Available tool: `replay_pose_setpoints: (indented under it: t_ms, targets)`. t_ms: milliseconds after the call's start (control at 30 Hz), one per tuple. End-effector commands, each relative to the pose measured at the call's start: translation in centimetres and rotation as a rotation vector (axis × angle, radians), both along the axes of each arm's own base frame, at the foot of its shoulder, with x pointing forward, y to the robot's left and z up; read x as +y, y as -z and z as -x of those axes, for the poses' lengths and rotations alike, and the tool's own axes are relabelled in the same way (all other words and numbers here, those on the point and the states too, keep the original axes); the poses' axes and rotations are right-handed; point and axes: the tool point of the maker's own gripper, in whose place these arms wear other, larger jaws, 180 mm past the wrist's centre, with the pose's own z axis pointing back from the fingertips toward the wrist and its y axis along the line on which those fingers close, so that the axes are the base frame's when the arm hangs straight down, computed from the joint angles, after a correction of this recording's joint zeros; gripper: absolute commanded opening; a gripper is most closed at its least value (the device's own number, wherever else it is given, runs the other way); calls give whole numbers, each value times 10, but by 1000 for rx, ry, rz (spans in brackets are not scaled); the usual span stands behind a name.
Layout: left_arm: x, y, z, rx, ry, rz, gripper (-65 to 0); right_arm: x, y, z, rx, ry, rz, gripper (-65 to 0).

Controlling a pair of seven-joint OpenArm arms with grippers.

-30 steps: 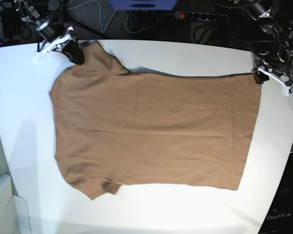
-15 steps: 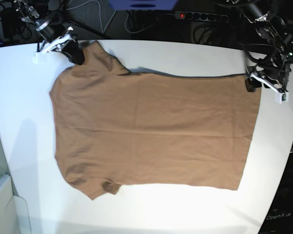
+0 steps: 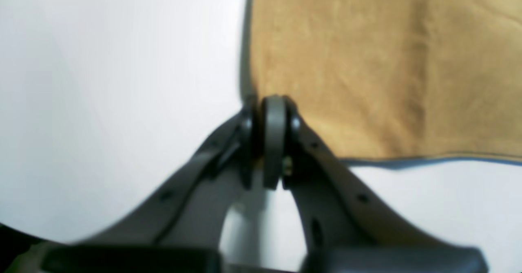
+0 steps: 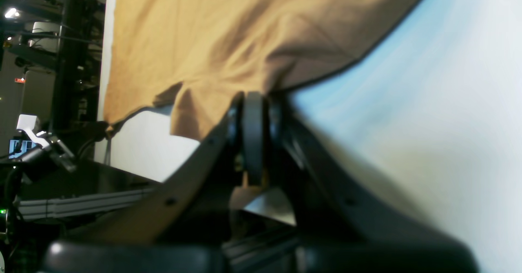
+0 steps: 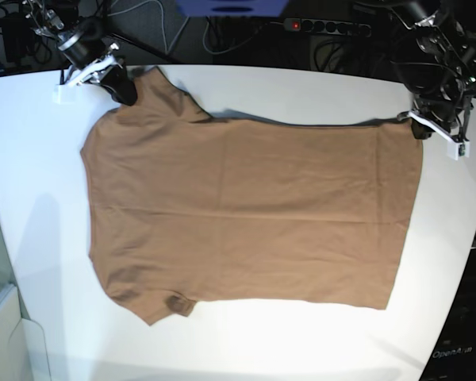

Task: Fold the T-shirt properly
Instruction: 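Lower the left gripper and pinch the hem corner, then lift the held shirt edge with both grippers off the table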

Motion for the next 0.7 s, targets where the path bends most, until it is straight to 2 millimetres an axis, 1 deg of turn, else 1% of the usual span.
replay_pose_setpoints:
  t_ms: [0, 167, 233, 333, 467, 533, 667]
  targets:
    - [-1, 17, 25, 134, 17, -10, -630, -2, -8, -3, -28, 4, -15, -643]
    - [-1, 17, 26, 154, 16, -5, -628, -1, -8, -3, -28, -2, -11, -643]
    - [-1, 16, 26, 160, 18, -3, -628, 0, -7, -2, -37, -30, 23, -643]
    - [3, 1, 18, 128, 25, -42, -628, 2, -4, 0, -48, -73, 74, -643]
    - [6, -18, 9, 80, 34, -90, -628, 2, -5, -2, -56, -74, 79, -643]
    - [7, -22, 7, 69, 36, -102, -628, 2, -8, -10, -75, -74, 80, -641]
    - [9, -24, 6, 68, 37, -111, -628, -2, -11, -13, -85, -84, 94, -641]
